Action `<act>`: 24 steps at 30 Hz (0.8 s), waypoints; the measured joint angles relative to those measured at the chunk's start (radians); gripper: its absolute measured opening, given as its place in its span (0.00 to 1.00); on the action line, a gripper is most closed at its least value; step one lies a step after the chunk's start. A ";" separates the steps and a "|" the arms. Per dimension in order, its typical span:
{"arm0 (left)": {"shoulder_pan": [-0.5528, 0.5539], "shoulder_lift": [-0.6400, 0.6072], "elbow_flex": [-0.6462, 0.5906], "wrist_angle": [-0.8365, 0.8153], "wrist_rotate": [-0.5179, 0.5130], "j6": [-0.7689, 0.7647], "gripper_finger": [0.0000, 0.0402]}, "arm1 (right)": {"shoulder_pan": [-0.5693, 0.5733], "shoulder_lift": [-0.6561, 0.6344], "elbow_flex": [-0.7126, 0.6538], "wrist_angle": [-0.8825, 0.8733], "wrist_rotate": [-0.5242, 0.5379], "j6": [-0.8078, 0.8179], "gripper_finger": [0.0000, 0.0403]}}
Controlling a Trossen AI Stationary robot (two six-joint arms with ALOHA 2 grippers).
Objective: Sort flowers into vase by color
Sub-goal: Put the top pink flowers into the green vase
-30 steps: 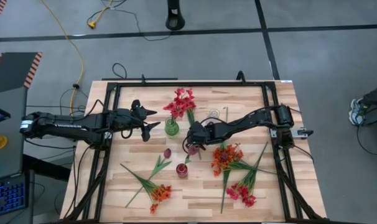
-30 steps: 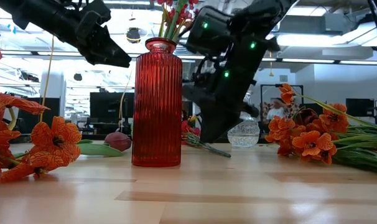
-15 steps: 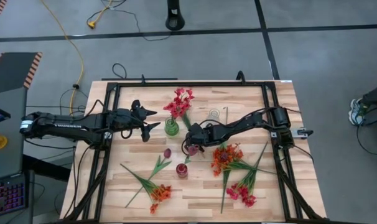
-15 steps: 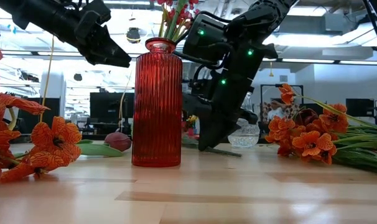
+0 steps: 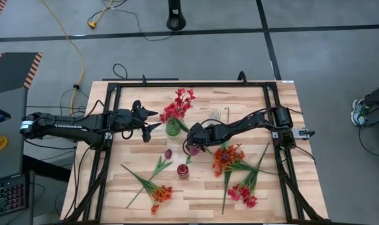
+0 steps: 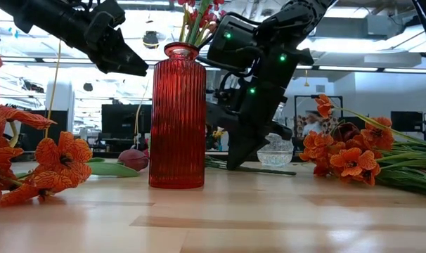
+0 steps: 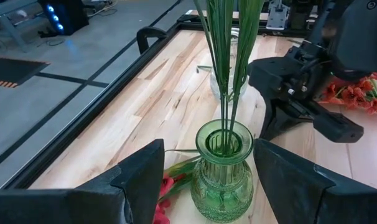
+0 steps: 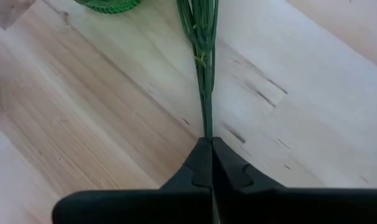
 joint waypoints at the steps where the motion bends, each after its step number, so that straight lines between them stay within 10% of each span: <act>1: 0.000 0.000 0.000 0.000 0.000 0.000 0.59 | -0.001 0.000 0.000 0.003 0.000 0.008 0.06; 24: 0.000 0.000 0.000 0.009 -0.001 0.011 0.59 | -0.027 -0.210 0.077 -0.136 0.159 -0.041 0.05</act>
